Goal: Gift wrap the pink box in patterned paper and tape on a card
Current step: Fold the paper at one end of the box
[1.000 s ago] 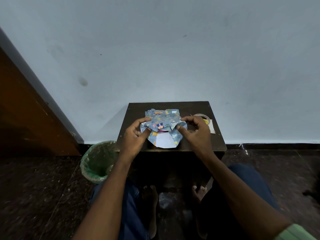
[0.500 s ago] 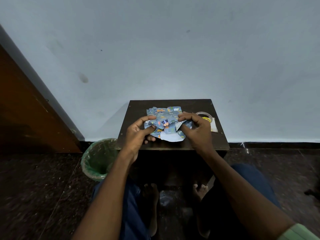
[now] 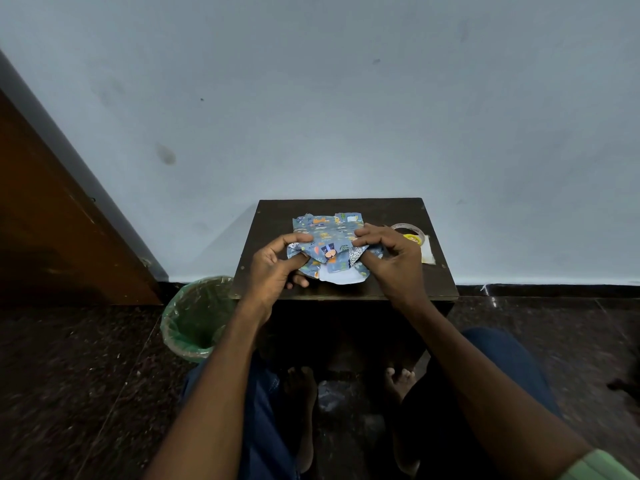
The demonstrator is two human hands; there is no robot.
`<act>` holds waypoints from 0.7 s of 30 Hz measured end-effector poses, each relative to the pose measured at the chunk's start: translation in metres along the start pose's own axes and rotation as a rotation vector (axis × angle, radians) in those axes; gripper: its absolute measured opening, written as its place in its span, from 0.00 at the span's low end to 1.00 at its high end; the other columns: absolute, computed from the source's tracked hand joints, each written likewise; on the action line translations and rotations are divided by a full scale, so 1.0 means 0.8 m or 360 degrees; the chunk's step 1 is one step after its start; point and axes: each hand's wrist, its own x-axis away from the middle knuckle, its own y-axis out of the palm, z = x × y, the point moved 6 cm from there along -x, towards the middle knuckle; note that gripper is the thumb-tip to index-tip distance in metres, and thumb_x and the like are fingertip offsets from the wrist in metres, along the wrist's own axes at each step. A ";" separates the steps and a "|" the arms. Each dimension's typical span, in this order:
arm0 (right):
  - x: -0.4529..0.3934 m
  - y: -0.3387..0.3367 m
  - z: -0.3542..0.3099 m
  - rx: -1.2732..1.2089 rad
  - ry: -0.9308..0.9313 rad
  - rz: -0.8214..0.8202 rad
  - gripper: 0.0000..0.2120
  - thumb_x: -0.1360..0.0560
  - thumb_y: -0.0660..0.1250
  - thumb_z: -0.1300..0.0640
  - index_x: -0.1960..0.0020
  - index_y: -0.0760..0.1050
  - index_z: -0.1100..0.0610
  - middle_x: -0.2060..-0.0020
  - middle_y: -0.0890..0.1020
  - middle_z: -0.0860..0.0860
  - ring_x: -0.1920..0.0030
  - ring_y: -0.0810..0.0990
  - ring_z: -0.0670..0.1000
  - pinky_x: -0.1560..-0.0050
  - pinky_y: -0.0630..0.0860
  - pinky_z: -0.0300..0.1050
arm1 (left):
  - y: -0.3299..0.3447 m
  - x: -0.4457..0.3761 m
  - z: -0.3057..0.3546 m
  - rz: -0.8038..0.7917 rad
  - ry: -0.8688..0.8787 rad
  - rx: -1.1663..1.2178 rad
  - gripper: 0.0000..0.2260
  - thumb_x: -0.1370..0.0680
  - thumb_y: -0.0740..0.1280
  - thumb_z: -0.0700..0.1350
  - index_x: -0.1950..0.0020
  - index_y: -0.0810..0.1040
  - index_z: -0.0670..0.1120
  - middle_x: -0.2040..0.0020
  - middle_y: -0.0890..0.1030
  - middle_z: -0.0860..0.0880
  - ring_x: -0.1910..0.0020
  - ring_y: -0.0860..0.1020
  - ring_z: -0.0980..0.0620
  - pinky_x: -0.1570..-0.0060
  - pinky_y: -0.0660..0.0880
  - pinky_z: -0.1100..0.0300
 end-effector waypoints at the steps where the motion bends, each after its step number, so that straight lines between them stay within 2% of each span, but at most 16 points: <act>1: 0.000 0.000 0.000 0.0003 0.0004 0.0005 0.17 0.30 0.74 0.74 0.51 0.86 0.55 0.48 0.87 0.53 0.38 0.83 0.48 0.36 0.77 0.41 | 0.000 0.001 0.002 -0.0005 0.0029 -0.0043 0.14 0.19 0.71 0.36 0.37 0.85 0.51 0.48 0.89 0.43 0.75 0.80 0.54 0.73 0.67 0.65; 3: 0.001 0.000 -0.002 0.0010 0.0006 0.0027 0.16 0.30 0.76 0.73 0.51 0.86 0.54 0.48 0.88 0.51 0.39 0.83 0.47 0.37 0.78 0.41 | -0.001 0.003 0.006 -0.0009 0.0149 -0.0172 0.15 0.18 0.70 0.36 0.35 0.84 0.51 0.54 0.89 0.44 0.75 0.81 0.53 0.73 0.73 0.64; 5: 0.002 0.000 -0.003 0.0017 0.0003 0.0048 0.16 0.30 0.76 0.73 0.51 0.86 0.54 0.49 0.88 0.50 0.40 0.84 0.46 0.38 0.78 0.42 | -0.006 0.003 0.006 0.0043 0.0338 -0.0520 0.16 0.18 0.70 0.42 0.33 0.83 0.59 0.60 0.88 0.48 0.71 0.84 0.50 0.65 0.81 0.57; 6: 0.002 0.000 -0.004 0.0020 -0.0002 0.0050 0.16 0.30 0.76 0.73 0.51 0.86 0.53 0.49 0.88 0.50 0.40 0.84 0.46 0.37 0.78 0.42 | -0.011 0.003 0.006 0.0107 0.0414 -0.0759 0.16 0.19 0.71 0.48 0.34 0.82 0.65 0.62 0.88 0.52 0.68 0.85 0.51 0.61 0.82 0.55; 8: 0.002 0.000 -0.005 0.0036 -0.0016 0.0041 0.16 0.30 0.77 0.72 0.50 0.86 0.53 0.48 0.88 0.50 0.40 0.84 0.46 0.37 0.78 0.41 | -0.019 0.005 0.013 0.0332 0.0558 -0.1177 0.17 0.23 0.70 0.56 0.35 0.82 0.70 0.65 0.85 0.55 0.65 0.83 0.52 0.59 0.80 0.56; 11: 0.001 -0.001 -0.004 0.0061 -0.0022 0.0026 0.13 0.30 0.78 0.70 0.49 0.87 0.56 0.48 0.88 0.51 0.39 0.84 0.46 0.36 0.78 0.41 | -0.014 0.011 0.032 0.0554 0.0878 -0.1445 0.15 0.27 0.74 0.53 0.41 0.88 0.63 0.67 0.80 0.53 0.66 0.78 0.49 0.64 0.72 0.59; 13: 0.001 -0.002 -0.001 0.0057 0.0000 0.0031 0.11 0.29 0.78 0.68 0.48 0.87 0.58 0.48 0.88 0.50 0.39 0.84 0.47 0.36 0.78 0.43 | -0.008 0.011 0.035 0.0613 0.1046 -0.1519 0.13 0.27 0.78 0.49 0.43 0.89 0.59 0.64 0.75 0.53 0.66 0.74 0.48 0.65 0.65 0.59; 15: 0.001 -0.002 0.003 0.0048 0.0017 0.0036 0.09 0.27 0.77 0.66 0.47 0.86 0.60 0.48 0.88 0.50 0.39 0.84 0.48 0.37 0.79 0.46 | -0.007 0.008 0.033 0.0620 0.1068 -0.1469 0.11 0.26 0.80 0.47 0.44 0.89 0.57 0.60 0.72 0.54 0.62 0.72 0.49 0.64 0.63 0.59; 18: 0.001 -0.002 0.005 0.0024 0.0012 0.0024 0.08 0.26 0.76 0.65 0.46 0.86 0.61 0.48 0.88 0.51 0.38 0.84 0.49 0.37 0.79 0.47 | 0.004 0.007 0.033 0.0481 0.1161 -0.1261 0.11 0.24 0.78 0.44 0.43 0.89 0.55 0.50 0.78 0.55 0.51 0.75 0.49 0.58 0.71 0.56; 21: -0.001 0.000 0.001 0.0054 -0.0041 -0.0027 0.10 0.27 0.77 0.68 0.47 0.87 0.59 0.47 0.87 0.51 0.38 0.83 0.50 0.36 0.78 0.46 | 0.016 0.004 0.029 0.0323 0.1203 -0.1041 0.13 0.22 0.72 0.41 0.41 0.89 0.53 0.48 0.85 0.55 0.48 0.77 0.48 0.51 0.76 0.47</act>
